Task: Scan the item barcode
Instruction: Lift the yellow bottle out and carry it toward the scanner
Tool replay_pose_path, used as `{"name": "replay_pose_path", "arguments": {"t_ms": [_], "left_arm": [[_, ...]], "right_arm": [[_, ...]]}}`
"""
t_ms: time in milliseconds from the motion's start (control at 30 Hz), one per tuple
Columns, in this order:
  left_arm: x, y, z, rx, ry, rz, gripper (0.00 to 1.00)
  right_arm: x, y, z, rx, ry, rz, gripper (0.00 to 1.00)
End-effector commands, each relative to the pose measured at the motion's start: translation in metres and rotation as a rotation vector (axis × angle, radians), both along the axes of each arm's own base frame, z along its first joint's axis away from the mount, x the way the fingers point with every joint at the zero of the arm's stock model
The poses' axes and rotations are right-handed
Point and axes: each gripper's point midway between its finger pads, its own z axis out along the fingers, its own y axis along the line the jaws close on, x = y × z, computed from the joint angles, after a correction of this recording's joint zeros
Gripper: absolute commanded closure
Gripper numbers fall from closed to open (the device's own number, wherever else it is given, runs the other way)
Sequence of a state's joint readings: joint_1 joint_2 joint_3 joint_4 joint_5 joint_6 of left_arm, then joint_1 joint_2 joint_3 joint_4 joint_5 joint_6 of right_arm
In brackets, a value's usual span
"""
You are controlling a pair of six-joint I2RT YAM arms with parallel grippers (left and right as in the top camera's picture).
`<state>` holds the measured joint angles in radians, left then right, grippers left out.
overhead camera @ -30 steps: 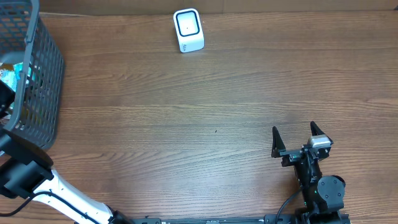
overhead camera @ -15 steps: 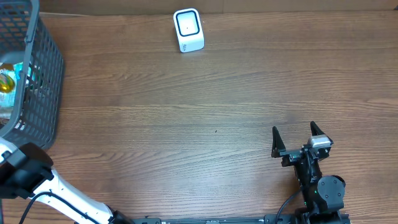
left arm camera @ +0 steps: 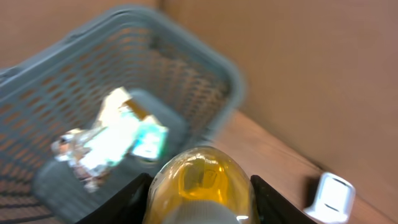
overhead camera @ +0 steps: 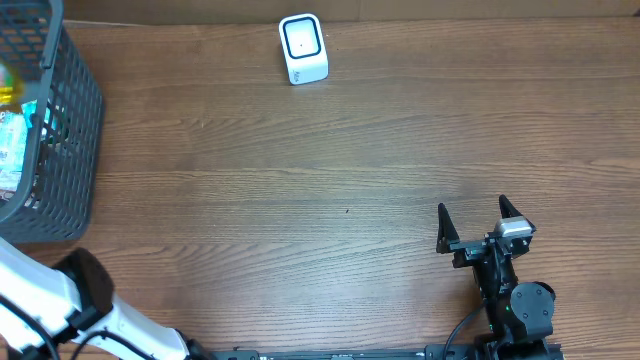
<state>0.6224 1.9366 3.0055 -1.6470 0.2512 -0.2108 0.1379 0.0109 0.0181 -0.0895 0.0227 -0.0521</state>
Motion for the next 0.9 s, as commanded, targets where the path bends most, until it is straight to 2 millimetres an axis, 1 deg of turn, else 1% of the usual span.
{"name": "replay_pose_path", "arguments": {"t_ms": [0, 67, 167, 233, 300, 333, 367, 433, 533, 667, 767, 867], "left_arm": [[-0.007, -0.058, 0.027, 0.028, -0.071, -0.147, 0.51], [-0.004, -0.084, 0.024, 0.034, -0.054, -0.220, 0.51], [0.009, -0.130, 0.019, 0.045, -0.033, -0.375, 0.53], [0.017, -0.164, 0.011, 0.040, -0.004, -0.481, 0.53], [0.024, -0.196, -0.003, 0.038, 0.047, -0.562, 0.53], [0.026, -0.210, -0.011, 0.046, 0.080, -0.592, 0.53], [0.029, -0.227, -0.023, 0.059, 0.127, -0.628, 0.53], [0.032, -0.254, -0.042, 0.079, 0.196, -0.683, 0.52], [0.035, -0.288, -0.070, 0.109, 0.295, -0.745, 0.52], [0.030, -0.338, -0.106, 0.158, 0.408, -0.854, 0.52], [0.027, -0.367, -0.132, 0.190, 0.468, -0.890, 0.53], [0.024, -0.401, -0.160, 0.196, 0.509, -0.932, 0.52]], "right_arm": [[0.000, 0.000, -0.002, -0.001, -0.004, -0.001, 0.00], [0.000, 0.000, -0.002, -0.001, -0.004, -0.001, 0.00], [0.000, 0.000, -0.002, -0.001, -0.004, -0.001, 0.00], [0.000, 0.000, -0.002, -0.001, -0.004, -0.001, 0.00], [0.000, 0.000, -0.002, -0.001, -0.004, -0.001, 0.00], [0.000, 0.000, -0.002, -0.001, -0.004, -0.001, 0.00], [0.000, 0.000, -0.002, -0.001, -0.004, -0.001, 0.00], [0.000, 0.000, -0.002, -0.001, -0.004, -0.001, 0.00], [0.000, 0.000, -0.002, -0.001, -0.004, -0.001, 0.00], [0.000, 0.000, -0.002, -0.001, -0.004, -0.001, 0.00], [0.000, 0.000, -0.002, -0.001, -0.004, -0.001, 0.00], [0.000, 0.000, -0.002, -0.001, -0.004, -0.001, 0.00]]}}
